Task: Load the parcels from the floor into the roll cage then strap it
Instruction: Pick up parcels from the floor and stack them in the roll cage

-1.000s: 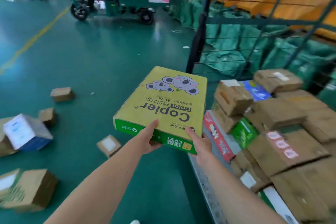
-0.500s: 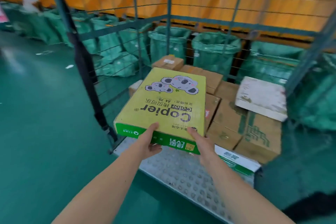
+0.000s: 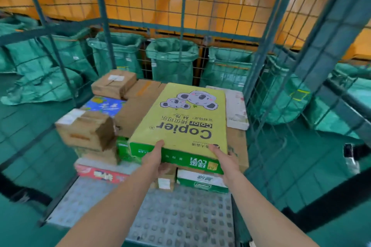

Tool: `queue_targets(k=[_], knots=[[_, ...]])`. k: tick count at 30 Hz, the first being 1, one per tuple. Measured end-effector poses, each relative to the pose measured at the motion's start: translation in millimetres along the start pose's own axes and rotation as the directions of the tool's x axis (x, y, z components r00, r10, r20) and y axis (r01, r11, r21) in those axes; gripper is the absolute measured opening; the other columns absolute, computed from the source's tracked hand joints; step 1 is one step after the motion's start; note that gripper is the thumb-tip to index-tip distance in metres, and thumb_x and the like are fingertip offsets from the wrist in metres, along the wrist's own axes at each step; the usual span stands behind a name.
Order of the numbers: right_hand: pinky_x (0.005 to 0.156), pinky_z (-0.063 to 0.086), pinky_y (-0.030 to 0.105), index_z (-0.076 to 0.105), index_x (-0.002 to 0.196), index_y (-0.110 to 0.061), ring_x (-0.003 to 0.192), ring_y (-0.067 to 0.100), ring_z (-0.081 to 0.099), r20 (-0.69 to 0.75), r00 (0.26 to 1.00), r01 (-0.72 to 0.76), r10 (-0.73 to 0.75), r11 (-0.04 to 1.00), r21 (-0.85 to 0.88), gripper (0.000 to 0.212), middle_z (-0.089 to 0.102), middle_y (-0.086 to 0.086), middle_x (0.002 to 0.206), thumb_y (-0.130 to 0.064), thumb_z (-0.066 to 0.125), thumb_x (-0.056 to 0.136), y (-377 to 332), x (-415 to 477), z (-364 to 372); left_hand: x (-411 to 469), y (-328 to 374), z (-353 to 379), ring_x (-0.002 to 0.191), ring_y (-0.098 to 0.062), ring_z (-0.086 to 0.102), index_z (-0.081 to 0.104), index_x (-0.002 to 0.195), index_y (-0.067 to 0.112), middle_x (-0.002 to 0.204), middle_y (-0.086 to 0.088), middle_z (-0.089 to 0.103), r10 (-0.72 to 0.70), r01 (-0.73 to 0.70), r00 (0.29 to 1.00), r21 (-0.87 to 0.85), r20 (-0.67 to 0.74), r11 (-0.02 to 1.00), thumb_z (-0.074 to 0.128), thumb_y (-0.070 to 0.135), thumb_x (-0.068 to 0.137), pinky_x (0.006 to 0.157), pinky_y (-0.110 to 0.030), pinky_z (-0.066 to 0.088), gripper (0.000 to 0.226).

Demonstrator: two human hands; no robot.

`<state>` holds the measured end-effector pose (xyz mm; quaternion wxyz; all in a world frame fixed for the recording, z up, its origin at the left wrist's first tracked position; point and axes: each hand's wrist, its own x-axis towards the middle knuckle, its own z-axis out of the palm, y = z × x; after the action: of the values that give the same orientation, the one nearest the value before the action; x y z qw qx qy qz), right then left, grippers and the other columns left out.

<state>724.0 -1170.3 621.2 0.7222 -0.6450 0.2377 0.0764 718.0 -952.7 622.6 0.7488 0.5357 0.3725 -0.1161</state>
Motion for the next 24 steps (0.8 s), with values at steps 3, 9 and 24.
queue_targets(k=[3,9,24], knots=[[0.105,0.045,0.053,0.055,0.132,-0.021,0.113,0.027,0.060,-0.011,1.000,-0.027,0.026,1.000,-0.003,0.128,0.065,0.001,0.124,-0.069,0.091,0.018,-16,47,-21,21,11,43,0.081,-0.025,0.063,0.051,0.118,0.008,0.095,-0.012,0.062,-0.024,0.023,0.999,0.033,0.023,0.999,0.062,0.049,0.090,0.063,-0.035,0.054,0.052],[0.077,0.054,0.040,0.043,0.132,-0.017,0.106,0.028,0.063,-0.126,0.991,-0.036,0.038,0.999,0.024,0.082,0.062,0.007,0.124,-0.040,0.089,0.069,-52,108,-53,59,26,120,0.078,-0.024,0.064,0.050,0.119,0.010,0.096,-0.010,0.062,-0.032,0.029,0.999,0.070,0.042,0.997,0.061,0.045,0.092,0.052,-0.031,0.050,0.046],[0.105,0.046,0.048,0.049,0.138,-0.011,0.109,0.022,0.059,-0.349,0.936,-0.055,0.042,0.998,-0.028,0.070,0.059,0.000,0.120,-0.040,0.078,0.082,-100,277,-64,214,95,249,0.098,-0.034,0.065,0.049,0.118,0.009,0.114,-0.019,0.060,-0.170,0.156,0.975,0.105,0.141,0.982,0.064,0.038,0.091,0.082,-0.043,0.059,0.042]])
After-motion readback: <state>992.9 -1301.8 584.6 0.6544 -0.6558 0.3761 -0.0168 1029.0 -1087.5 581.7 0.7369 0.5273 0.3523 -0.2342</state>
